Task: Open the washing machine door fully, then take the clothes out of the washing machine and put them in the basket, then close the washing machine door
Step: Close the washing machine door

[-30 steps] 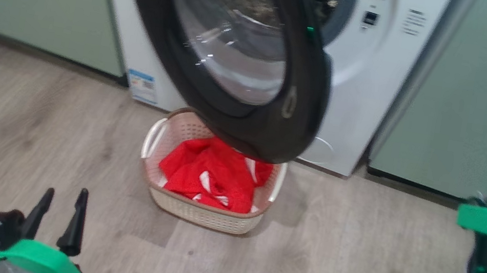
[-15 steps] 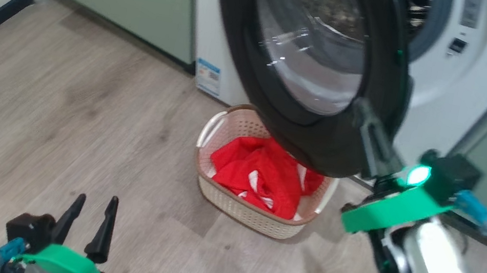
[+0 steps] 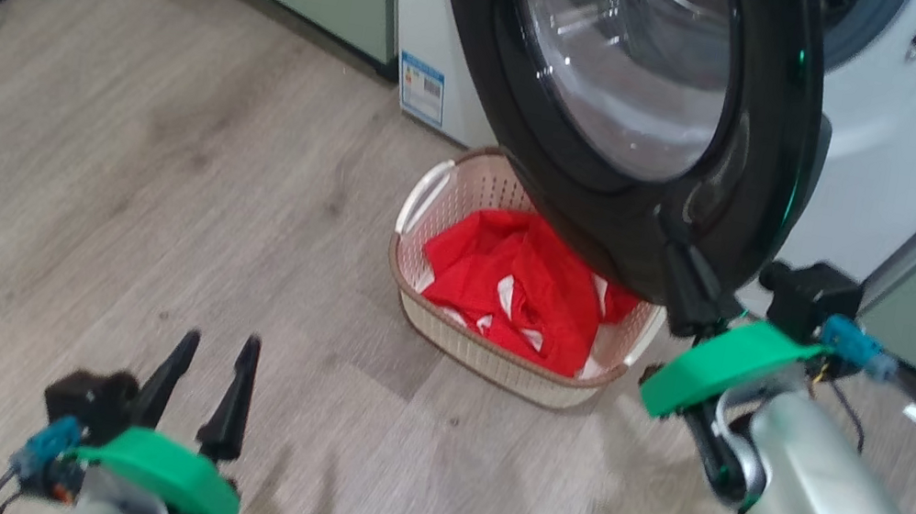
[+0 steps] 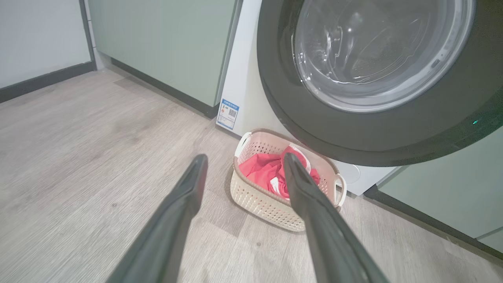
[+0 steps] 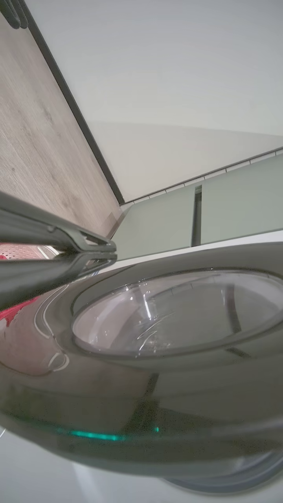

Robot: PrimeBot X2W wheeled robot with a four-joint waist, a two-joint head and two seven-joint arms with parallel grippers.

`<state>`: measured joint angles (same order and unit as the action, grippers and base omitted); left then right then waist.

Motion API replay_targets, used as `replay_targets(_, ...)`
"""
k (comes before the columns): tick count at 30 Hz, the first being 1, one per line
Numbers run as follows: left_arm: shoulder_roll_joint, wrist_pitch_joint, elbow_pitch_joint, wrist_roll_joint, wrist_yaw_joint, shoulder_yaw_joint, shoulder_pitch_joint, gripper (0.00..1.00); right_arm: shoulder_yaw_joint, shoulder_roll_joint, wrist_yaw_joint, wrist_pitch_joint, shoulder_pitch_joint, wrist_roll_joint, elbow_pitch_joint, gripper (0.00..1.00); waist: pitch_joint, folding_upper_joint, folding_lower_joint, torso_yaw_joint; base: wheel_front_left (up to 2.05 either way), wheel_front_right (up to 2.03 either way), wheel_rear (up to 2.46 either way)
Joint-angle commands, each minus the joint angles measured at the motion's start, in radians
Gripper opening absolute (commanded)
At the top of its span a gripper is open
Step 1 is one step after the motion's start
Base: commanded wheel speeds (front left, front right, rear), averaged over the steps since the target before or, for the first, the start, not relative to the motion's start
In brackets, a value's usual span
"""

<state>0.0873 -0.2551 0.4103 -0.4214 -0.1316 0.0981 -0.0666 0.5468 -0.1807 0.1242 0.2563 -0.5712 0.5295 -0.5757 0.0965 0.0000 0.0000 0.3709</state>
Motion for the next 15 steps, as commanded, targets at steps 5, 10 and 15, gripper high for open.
replay_targets(5, -0.012, -0.007, -0.034, 0.003, 0.001, -0.021, -0.076, 1.00, -0.026, -0.006, 0.007, 0.006, -0.065, 0.017, -0.022, 0.00, 0.051, 0.0000, 0.0000, -0.010, 0.00, 0.00, 0.00)
replay_targets(10, -0.024, -0.007, -0.039, 0.002, 0.001, -0.017, -0.092, 1.00, -0.083, -0.009, 0.007, 0.006, -0.087, 0.012, -0.037, 0.00, 0.079, 0.0000, 0.0000, -0.016, 0.00, 0.00, 0.00)
replay_targets(15, -0.031, -0.007, -0.047, -0.002, 0.001, -0.011, -0.107, 1.00, -0.142, -0.016, 0.007, 0.006, -0.118, 0.003, -0.049, 0.00, 0.114, 0.0000, 0.0000, -0.023, 0.00, 0.00, 0.00)
